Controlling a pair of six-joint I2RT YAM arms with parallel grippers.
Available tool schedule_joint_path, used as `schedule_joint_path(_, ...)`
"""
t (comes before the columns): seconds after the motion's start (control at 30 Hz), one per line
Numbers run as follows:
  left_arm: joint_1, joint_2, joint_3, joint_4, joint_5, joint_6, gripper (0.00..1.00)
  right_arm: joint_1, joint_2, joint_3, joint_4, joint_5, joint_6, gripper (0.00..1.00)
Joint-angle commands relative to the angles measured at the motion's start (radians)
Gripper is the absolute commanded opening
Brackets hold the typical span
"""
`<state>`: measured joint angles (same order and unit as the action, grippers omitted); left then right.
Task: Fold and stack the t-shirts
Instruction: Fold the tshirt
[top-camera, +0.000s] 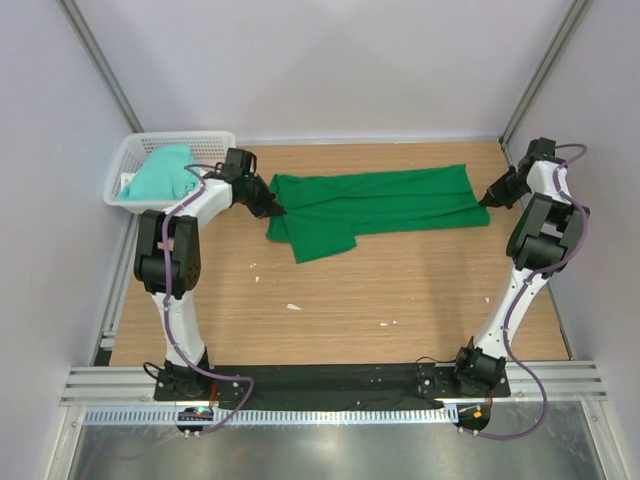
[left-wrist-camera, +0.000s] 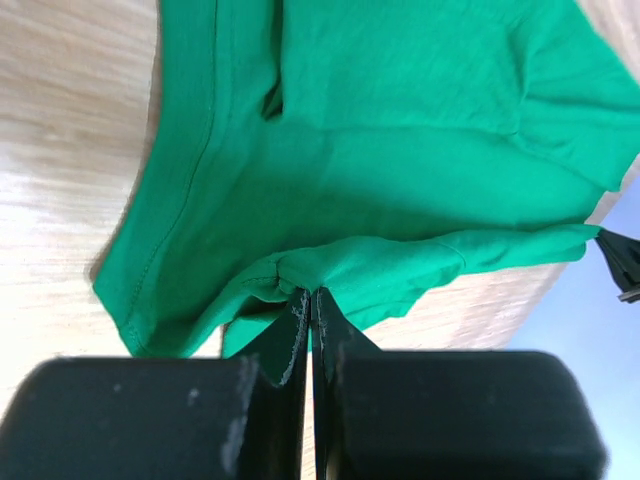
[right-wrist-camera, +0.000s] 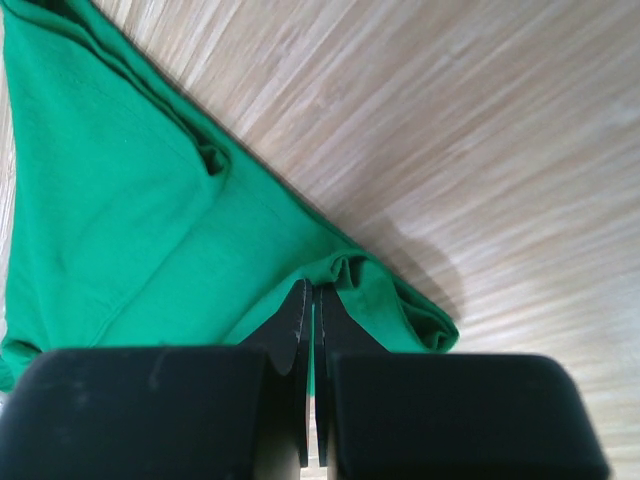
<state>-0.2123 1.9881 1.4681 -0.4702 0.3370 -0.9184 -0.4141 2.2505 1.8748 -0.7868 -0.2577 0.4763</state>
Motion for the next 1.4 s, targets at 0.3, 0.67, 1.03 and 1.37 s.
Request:
schedule_joint_path(0.3,0.031,0.066,0.089,-0.019,0.011,-0.002,0.0,0.006,0.066,0.101,0.026,-0.025,0.044,0.01)
schedule_joint_path(0.67,0.047,0.084,0.087,-0.019,0.011,0.004,0.0,0.006,0.089,0.136,0.037,-0.025,0.061,0.01)
schedule_joint_path(1.03,0.053,0.095,0.08,-0.007,-0.001,-0.01,0.0,0.011,0.103,0.147,0.04,-0.044,0.064,0.01)
schedule_joint_path(1.37,0.054,0.117,0.074,0.019,-0.021,-0.013,0.0,0.017,0.119,0.149,0.058,-0.046,0.074,0.01)
